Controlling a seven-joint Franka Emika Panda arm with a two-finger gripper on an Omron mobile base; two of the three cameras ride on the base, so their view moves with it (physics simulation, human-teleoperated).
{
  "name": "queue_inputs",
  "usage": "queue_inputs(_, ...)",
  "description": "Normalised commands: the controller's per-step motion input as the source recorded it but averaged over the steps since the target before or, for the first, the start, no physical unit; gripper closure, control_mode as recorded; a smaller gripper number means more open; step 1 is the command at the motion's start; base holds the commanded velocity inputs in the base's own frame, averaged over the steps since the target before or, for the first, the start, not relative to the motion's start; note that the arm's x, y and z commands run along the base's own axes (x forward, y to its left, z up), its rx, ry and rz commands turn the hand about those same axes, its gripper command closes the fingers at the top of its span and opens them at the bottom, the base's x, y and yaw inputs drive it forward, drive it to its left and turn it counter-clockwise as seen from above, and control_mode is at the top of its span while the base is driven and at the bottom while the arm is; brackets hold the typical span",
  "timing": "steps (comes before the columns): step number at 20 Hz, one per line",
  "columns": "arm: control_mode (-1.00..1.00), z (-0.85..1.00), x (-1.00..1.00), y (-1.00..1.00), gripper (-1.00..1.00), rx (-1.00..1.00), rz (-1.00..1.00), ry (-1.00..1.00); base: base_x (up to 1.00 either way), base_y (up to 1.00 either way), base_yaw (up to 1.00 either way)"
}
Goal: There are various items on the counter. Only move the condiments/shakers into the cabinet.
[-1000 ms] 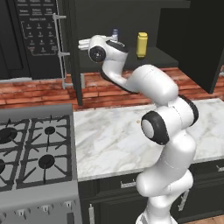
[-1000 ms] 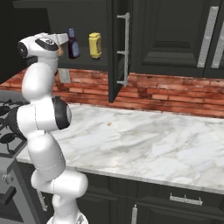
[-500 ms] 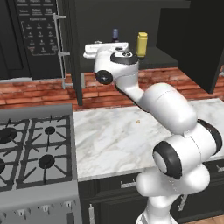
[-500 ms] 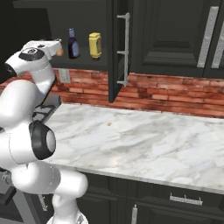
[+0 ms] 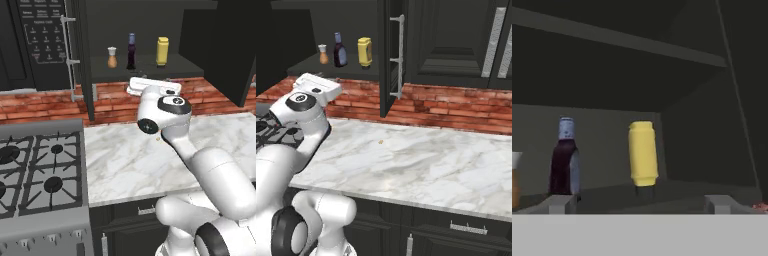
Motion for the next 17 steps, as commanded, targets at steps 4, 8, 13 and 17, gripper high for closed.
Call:
queue_inputs(4, -1.0, -0.54, -0.81, -0.64, -1.0, 0.08, -0.07, 0.02, 0.0, 0.0, 0.0)
queue_inputs(8, -1.0, 0.0, -0.03, 0.0, -1.0, -0.02, 0.0, -0.02, 0.0, 0.0, 0.0)
queue_inputs(13, -1.0, -0.01, -0.46, -0.15, -1.0, 0.03, 0.0, -0.06, 0.0, 0.0, 0.0)
queue_inputs(17, -1.0, 0.11, -1.0, -0.27, -1.0, 0.1, 0.0, -0.49, 0.0, 0.0, 0.0)
